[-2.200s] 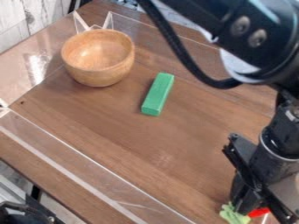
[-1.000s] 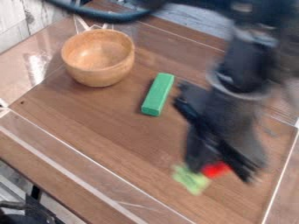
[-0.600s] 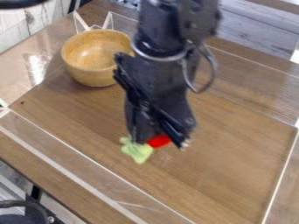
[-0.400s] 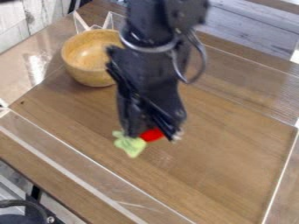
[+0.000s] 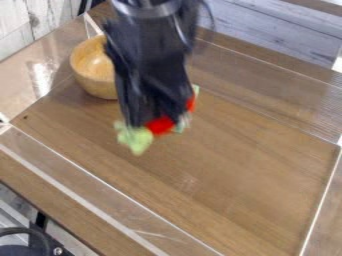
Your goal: Move the red object to the left side of the table
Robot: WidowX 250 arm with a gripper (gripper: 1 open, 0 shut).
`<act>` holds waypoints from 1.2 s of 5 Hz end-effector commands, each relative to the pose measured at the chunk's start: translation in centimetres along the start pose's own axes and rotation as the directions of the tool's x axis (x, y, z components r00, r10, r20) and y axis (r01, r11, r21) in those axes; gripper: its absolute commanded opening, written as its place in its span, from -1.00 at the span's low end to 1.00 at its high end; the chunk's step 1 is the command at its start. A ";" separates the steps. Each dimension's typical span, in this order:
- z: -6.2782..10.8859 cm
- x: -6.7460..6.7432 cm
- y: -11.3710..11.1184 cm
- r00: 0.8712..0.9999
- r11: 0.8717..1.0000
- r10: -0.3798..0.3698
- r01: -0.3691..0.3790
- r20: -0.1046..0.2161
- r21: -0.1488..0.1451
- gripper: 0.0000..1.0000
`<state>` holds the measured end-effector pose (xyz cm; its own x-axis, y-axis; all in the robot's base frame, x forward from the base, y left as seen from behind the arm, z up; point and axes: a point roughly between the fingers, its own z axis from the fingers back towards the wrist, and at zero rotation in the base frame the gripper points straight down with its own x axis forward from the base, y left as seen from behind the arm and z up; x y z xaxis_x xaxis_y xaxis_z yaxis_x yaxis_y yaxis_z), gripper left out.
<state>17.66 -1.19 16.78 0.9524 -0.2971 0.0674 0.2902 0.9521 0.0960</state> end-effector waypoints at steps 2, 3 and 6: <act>-0.4 -0.5 3.1 0.998 0.999 0.049 -0.049 0.039 -0.001 -1.00; -0.2 -0.3 5.7 0.983 0.983 0.183 -0.184 0.028 0.008 -1.00; -4.0 -0.4 10.1 0.889 0.888 0.458 -0.458 -0.015 0.036 -1.00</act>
<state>20.48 8.58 13.28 0.9849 0.1599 0.0664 -0.1652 0.9827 0.0833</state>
